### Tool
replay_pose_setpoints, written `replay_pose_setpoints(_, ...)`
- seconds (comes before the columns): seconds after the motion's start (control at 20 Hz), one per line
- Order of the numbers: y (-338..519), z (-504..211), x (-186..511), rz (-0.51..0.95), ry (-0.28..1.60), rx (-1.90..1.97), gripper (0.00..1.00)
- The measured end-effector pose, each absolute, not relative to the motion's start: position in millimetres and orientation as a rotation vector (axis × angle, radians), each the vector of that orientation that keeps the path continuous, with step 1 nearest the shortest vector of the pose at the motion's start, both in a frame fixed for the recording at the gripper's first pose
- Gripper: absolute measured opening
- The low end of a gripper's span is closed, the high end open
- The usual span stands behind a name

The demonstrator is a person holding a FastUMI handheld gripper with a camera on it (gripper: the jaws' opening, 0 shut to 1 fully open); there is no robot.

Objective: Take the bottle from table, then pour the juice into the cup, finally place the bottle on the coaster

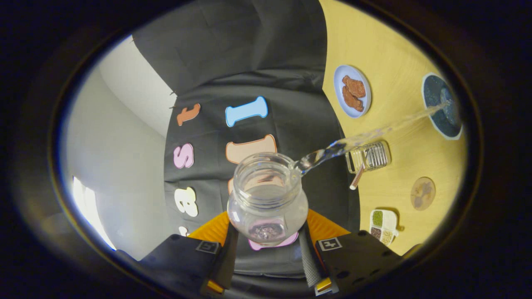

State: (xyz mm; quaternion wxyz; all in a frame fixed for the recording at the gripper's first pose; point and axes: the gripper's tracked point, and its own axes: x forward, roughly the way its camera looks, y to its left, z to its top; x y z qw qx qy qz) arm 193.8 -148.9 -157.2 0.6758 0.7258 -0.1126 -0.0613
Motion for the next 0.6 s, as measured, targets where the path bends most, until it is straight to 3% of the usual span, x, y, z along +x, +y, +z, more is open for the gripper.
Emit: replay_pose_setpoints(0.6, -152.7, -152.8, 200.9, -0.145, -0.306, 1.687, 0.71)
